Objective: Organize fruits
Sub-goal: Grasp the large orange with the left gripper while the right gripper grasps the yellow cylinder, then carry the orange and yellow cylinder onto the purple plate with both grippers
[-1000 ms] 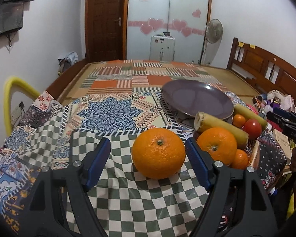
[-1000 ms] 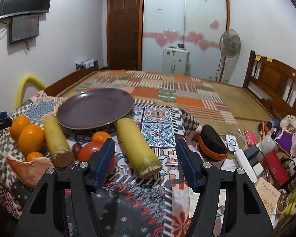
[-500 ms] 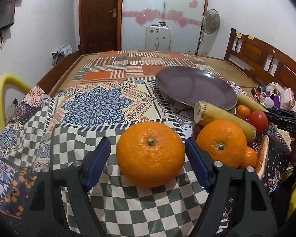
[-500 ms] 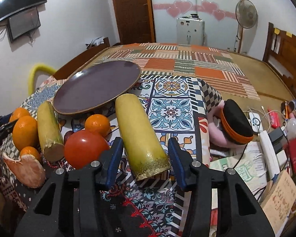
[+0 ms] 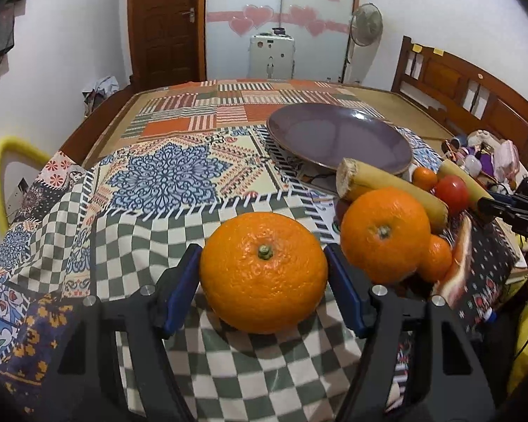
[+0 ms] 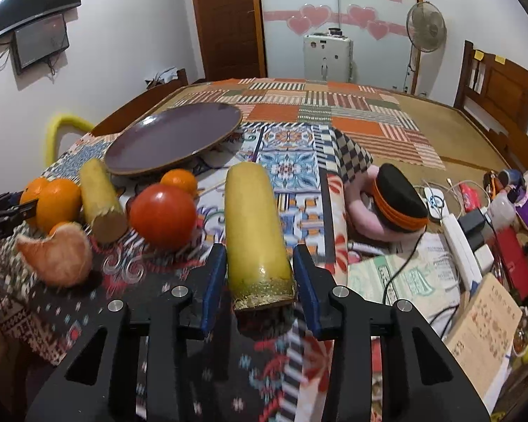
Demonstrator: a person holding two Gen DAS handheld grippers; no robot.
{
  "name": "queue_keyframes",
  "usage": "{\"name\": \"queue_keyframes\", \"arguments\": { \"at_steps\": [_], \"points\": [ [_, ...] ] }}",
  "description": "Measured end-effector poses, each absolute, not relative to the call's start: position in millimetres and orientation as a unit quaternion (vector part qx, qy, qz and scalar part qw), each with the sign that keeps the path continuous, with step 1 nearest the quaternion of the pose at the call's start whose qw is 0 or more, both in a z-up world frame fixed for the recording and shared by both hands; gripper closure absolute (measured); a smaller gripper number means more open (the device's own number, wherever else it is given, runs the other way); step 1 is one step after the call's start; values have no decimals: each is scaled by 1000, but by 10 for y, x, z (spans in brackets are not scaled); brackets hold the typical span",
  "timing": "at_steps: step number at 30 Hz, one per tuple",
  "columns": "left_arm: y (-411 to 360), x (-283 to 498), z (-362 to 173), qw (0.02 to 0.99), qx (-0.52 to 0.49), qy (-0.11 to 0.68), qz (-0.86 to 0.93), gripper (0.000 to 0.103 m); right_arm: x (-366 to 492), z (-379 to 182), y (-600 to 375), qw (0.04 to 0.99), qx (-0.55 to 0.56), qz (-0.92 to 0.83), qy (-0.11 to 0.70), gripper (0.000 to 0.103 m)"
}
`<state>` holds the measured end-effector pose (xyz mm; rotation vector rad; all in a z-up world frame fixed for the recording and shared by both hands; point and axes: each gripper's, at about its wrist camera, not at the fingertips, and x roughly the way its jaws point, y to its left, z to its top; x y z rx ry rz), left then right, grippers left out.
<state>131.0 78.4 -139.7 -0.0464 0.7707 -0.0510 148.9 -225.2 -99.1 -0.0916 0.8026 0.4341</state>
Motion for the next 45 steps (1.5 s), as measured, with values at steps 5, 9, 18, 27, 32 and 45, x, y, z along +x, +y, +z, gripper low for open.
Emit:
{"name": "queue_keyframes", "arguments": {
  "at_steps": [5, 9, 18, 27, 32, 45],
  "points": [
    [765, 1264, -1390, 925, 0, 379, -28, 33, 1538, -847, -2257, 905, -55, 201, 372, 68],
    [777, 1298, -1387, 924, -2, 380, -28, 33, 1696, -859, -2181, 899, -64, 207, 380, 68],
    [787, 1369, -1393, 925, 0, 379, -29, 33, 1936, -1093, -1965, 876, -83, 222, 420, 68],
    [777, 1451, -1382, 919, 13, 394, -25, 34, 1928, -1009, -1943, 882, -78, 229, 404, 68],
    [727, 1469, -1326, 918, 13, 395, -27, 34, 1900, -830, -1836, 893, -85, 238, 373, 68],
    [643, 1629, -836, 939, 15, 343, -27, 34, 1966, -507, -1693, 909, -79, 257, 318, 69]
  ]
}}
